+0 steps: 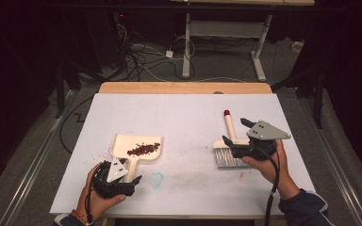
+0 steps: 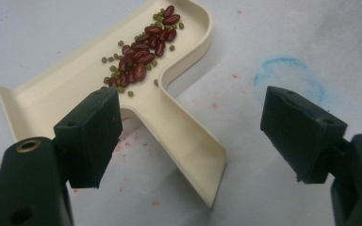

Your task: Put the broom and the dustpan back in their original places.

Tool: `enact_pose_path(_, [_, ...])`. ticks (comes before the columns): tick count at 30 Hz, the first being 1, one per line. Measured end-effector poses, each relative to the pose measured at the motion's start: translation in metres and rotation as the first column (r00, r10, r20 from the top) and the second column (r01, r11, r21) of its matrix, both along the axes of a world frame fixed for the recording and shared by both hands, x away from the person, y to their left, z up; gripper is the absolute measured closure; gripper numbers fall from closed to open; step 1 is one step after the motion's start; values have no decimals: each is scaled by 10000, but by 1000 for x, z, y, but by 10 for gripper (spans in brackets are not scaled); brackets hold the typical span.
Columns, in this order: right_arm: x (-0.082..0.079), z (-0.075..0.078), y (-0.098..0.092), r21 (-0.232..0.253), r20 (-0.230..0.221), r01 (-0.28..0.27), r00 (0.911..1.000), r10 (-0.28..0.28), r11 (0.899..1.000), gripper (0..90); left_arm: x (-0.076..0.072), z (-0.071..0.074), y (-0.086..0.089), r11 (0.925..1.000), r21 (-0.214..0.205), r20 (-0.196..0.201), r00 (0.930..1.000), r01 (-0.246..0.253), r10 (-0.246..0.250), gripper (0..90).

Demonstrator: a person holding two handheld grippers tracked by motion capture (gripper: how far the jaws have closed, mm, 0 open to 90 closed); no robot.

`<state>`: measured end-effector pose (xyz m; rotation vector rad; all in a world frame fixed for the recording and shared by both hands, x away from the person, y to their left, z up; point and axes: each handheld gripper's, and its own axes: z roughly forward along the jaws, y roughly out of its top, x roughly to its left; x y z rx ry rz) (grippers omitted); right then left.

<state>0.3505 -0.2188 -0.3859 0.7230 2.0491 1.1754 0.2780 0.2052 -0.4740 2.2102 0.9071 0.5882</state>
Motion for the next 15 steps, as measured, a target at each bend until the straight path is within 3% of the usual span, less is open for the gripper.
enact_pose_path(15, [-13, -18, -12, -329, 93, 30, 10000, -27, 9995, 183, 0, 0, 0, 10000, 81, 35, 10000, 25, -26, 213])
